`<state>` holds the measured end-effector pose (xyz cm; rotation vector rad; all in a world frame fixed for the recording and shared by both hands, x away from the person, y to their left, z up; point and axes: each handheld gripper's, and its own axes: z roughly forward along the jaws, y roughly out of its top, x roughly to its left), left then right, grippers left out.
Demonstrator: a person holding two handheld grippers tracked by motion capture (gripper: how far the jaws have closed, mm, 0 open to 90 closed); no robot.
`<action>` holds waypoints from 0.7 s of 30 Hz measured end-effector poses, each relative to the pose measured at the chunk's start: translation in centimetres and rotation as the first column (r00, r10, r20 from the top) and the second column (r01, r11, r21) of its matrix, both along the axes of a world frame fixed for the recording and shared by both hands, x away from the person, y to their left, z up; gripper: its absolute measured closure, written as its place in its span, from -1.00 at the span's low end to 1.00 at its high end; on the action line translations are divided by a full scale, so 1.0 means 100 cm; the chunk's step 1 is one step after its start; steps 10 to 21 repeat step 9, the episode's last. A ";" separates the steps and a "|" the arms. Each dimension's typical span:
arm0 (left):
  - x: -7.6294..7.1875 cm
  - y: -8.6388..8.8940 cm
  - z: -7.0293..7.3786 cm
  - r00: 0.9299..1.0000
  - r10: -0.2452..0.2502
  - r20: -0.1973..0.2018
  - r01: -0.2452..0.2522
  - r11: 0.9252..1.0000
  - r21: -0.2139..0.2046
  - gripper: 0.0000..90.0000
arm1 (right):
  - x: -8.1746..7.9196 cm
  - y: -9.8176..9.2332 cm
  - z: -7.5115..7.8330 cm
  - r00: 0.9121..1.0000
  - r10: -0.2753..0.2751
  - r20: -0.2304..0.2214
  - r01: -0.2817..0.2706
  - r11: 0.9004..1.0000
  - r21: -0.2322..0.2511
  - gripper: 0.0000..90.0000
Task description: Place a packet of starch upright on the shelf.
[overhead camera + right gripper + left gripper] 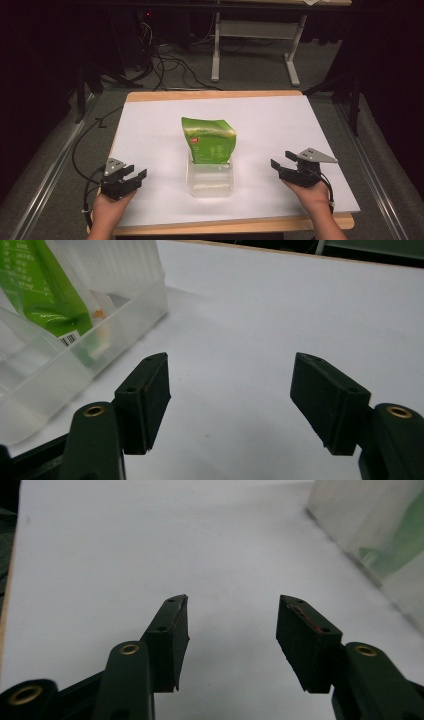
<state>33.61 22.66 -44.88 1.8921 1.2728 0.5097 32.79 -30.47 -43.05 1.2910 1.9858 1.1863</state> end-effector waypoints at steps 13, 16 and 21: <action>-0.005 -0.014 0.009 1.000 -0.012 0.010 0.012 0.999 -0.044 -0.10 | -0.002 -0.006 0.002 1.000 0.011 0.011 -0.011 1.000 0.029 -0.34; -0.005 -0.014 0.009 1.000 -0.012 0.010 0.012 0.999 -0.044 -0.10 | -0.002 -0.006 0.002 1.000 0.011 0.011 -0.011 1.000 0.029 -0.34; -0.005 -0.014 0.009 1.000 -0.012 0.010 0.012 0.999 -0.044 -0.10 | -0.002 -0.006 0.002 1.000 0.011 0.011 -0.011 1.000 0.029 -0.34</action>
